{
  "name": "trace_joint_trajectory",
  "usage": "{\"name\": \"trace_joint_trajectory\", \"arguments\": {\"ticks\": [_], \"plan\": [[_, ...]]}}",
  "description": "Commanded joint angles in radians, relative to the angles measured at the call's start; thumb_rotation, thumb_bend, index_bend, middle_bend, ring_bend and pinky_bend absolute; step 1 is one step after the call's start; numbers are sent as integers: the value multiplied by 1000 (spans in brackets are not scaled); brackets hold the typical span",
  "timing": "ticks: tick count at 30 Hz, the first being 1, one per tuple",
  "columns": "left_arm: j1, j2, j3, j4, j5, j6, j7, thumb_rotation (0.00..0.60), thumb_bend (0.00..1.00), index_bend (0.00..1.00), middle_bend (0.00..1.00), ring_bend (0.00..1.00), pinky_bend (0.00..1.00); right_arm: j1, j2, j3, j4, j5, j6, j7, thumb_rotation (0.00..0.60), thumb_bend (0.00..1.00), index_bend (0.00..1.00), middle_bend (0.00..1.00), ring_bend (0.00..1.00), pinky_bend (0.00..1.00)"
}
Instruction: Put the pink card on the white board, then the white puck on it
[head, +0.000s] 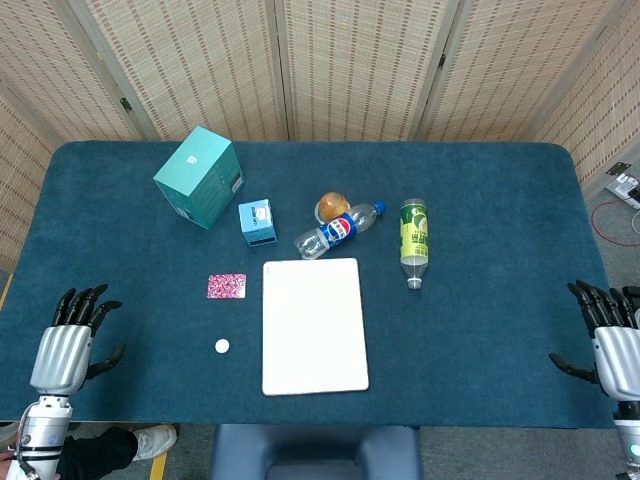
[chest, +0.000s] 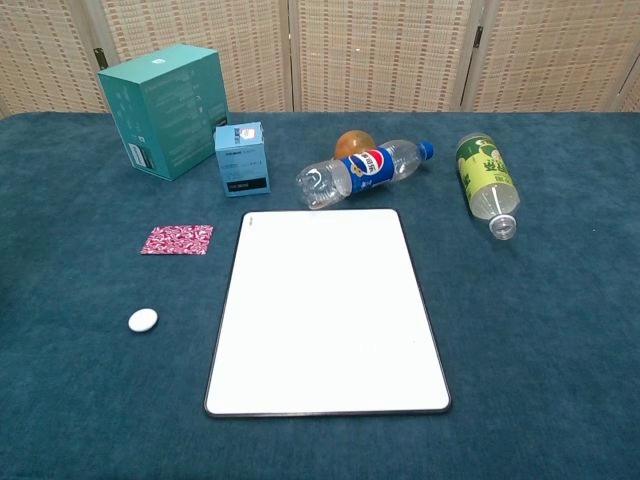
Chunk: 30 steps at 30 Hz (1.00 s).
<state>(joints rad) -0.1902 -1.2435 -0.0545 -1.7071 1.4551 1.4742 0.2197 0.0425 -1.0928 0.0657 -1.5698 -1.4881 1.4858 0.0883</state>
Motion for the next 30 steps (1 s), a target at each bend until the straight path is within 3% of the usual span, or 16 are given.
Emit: {"name": "trace_joint_trajectory", "arguments": {"ticks": [1, 7, 18, 26, 30], "plan": [[-28, -4, -15, 4, 5, -33, 9, 600, 351, 297, 143, 129, 0, 1, 1, 0, -1, -2, 1, 0, 600, 19, 71, 114, 91, 0], [-131, -23, -67, 24, -15, -158, 30, 600, 353, 298, 144, 131, 0, 0, 5, -2, -3, -9, 5, 0, 600, 19, 71, 114, 90, 0], [-356, -130, -164, 131, -235, -459, 169, 600, 343, 279, 144, 120, 0, -12, 7, -5, 6, -5, 18, 12, 600, 19, 71, 114, 90, 0], [-487, -236, -189, 252, -427, -597, 274, 600, 342, 261, 144, 112, 0, -14, 10, -4, 7, 2, 15, 13, 600, 19, 71, 114, 90, 0], [-528, -270, -186, 287, -489, -619, 311, 600, 342, 253, 144, 108, 0, -13, 11, -2, 6, 8, 10, 12, 600, 19, 70, 114, 90, 0]]}}
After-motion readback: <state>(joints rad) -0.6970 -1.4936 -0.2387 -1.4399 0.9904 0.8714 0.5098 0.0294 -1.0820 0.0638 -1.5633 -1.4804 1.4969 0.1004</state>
